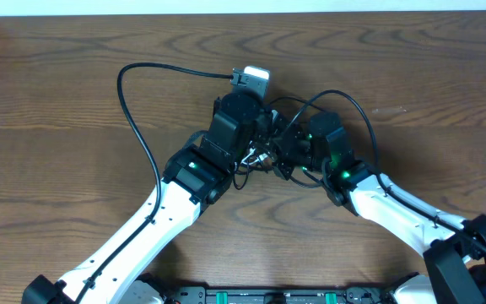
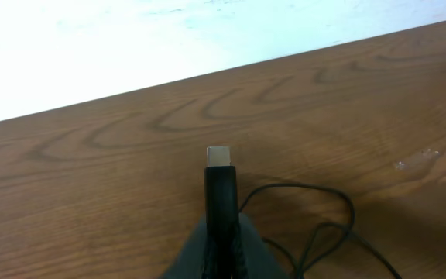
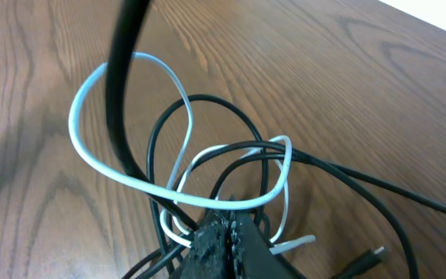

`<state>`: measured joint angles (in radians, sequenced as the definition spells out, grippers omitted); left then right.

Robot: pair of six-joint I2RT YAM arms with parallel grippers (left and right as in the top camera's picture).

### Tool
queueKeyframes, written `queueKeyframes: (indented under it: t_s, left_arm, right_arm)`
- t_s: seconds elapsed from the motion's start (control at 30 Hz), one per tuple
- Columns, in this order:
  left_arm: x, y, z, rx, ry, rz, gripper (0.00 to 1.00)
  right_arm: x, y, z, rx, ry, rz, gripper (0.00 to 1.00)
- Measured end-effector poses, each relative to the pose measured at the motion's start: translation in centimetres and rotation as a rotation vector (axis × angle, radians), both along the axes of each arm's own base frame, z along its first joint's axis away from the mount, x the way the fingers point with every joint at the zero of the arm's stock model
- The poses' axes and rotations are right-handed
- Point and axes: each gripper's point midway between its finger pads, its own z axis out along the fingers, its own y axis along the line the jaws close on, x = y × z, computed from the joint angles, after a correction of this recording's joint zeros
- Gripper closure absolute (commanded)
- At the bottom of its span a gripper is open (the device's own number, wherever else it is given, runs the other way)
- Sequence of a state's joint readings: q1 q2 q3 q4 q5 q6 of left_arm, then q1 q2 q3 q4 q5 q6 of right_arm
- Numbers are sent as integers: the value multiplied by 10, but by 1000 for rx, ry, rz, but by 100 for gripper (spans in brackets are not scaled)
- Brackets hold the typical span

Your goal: Untangle cables

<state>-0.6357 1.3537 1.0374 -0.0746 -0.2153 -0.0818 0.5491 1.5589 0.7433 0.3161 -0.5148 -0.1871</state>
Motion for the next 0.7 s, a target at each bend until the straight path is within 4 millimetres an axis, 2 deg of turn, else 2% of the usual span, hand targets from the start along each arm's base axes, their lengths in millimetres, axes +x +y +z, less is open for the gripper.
queueKeyframes:
  t_s: [0.03,0.07,0.1,0.2,0.57,0.7]
  left_arm:
    - [0,0,0,0,0,0,92]
    - [0,0,0,-1,-1,0,92]
    - [0,0,0,-1,-1,0,92]
    - [0,-1,1,-16,0,5,92]
    - [-2,-8,4,-107,26,-5,92]
    - [-2,-9,4,-119,32,-6,92]
  right_arm:
    - [-1,0,2,1,-1,0,92]
    - [-1,-1,3,3,-1,-1,78]
    - [-1,-1,5,5,-5,-1,71]
    - [-3,-2,7,1,-9,2,62]
    - [-1,-2,7,-12,-33,2,58]
    - [-6,-5,-3,-65,-48,37,60]
